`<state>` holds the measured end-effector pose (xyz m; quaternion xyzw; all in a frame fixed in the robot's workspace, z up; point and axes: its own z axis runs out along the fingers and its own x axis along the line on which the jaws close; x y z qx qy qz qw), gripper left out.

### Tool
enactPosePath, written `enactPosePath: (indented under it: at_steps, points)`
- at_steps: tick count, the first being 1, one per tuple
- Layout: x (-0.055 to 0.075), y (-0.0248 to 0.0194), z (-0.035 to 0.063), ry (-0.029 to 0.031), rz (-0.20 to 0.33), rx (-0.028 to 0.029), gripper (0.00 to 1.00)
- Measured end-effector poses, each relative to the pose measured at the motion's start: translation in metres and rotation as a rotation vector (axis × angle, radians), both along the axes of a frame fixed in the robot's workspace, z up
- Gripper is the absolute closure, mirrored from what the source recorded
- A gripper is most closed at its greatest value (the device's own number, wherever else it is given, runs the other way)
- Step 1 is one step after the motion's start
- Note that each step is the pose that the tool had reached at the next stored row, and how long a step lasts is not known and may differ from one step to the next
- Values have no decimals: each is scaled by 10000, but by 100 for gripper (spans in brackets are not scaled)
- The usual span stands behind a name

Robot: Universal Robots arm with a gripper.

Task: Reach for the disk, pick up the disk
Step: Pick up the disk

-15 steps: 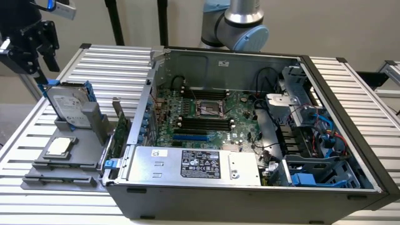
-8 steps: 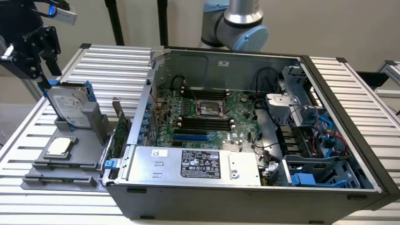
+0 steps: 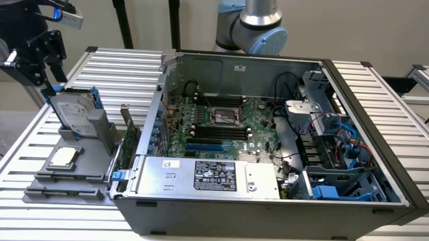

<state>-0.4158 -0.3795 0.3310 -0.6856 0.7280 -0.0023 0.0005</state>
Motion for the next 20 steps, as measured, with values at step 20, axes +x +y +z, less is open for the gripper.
enactPosePath:
  at_steps: [20]
  points:
    - [-35, 18, -307, -1, 1, 3, 47]
